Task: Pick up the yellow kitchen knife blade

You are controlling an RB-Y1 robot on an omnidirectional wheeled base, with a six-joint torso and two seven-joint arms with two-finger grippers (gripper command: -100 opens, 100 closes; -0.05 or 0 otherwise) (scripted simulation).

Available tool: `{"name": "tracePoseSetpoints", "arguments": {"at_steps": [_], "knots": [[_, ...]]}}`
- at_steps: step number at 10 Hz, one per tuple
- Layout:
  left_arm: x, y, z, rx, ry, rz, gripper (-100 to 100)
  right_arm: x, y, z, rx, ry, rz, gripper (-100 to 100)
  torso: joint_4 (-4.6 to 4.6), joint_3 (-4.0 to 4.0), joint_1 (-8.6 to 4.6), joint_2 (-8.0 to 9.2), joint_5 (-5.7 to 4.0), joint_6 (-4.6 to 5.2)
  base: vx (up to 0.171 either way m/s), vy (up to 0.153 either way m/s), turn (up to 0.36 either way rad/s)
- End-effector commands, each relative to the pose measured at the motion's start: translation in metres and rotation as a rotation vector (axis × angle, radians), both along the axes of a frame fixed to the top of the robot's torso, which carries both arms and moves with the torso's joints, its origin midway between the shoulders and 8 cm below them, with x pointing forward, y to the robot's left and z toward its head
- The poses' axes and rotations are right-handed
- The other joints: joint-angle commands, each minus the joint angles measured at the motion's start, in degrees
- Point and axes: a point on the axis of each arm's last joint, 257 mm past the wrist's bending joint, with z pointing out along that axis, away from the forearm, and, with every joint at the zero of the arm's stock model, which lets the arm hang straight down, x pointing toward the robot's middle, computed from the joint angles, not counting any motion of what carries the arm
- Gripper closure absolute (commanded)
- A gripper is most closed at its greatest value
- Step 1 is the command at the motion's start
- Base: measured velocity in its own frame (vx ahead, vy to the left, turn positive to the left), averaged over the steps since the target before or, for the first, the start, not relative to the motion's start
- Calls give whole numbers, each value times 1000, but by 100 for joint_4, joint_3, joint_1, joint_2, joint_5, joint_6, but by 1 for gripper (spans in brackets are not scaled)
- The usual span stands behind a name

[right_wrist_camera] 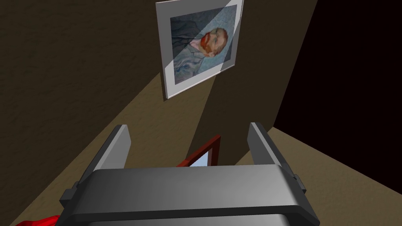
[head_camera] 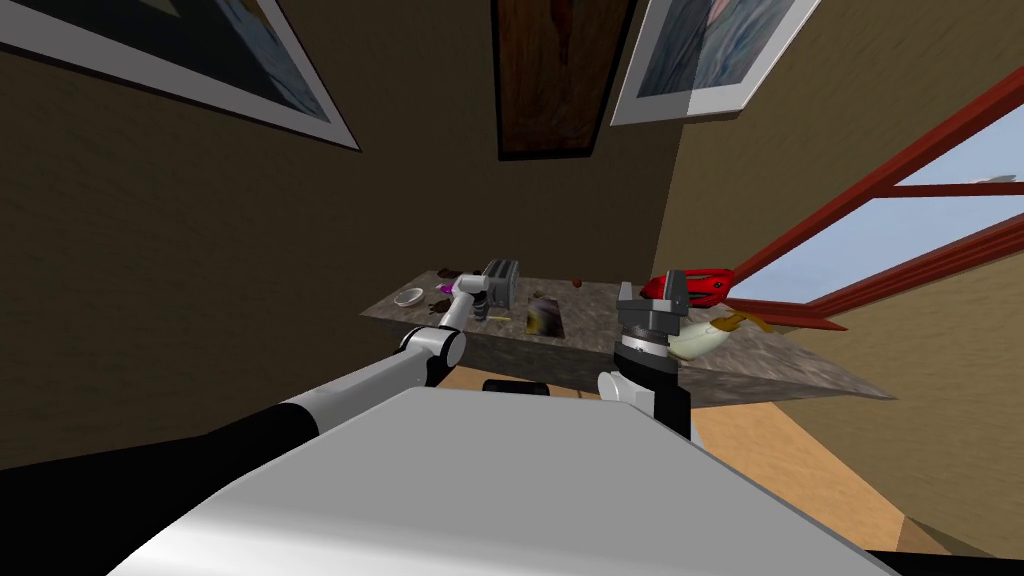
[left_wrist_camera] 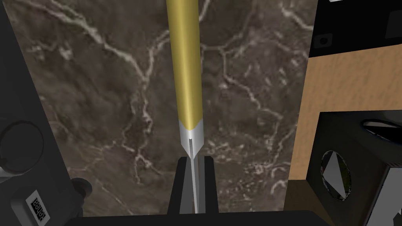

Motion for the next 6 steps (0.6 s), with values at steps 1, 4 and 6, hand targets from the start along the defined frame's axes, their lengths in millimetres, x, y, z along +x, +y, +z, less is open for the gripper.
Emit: {"name": "tracePoseSetpoints", "arguments": {"at_steps": [1,4,6], "knots": [[-3,-6,4,0,1,4,100,0,0,0,0,0,0,0,0,0,0,0,0,0,13,54,-14],[-10,-22,14,0,1,12,100,0,0,0,0,0,0,0,0,3,-1,6,0,0,7,60,-20],[-9,-19,11,0,1,10,0,0,0,0,0,0,0,0,-2,0,-5,3,0,-2,3,20,-5]]}}
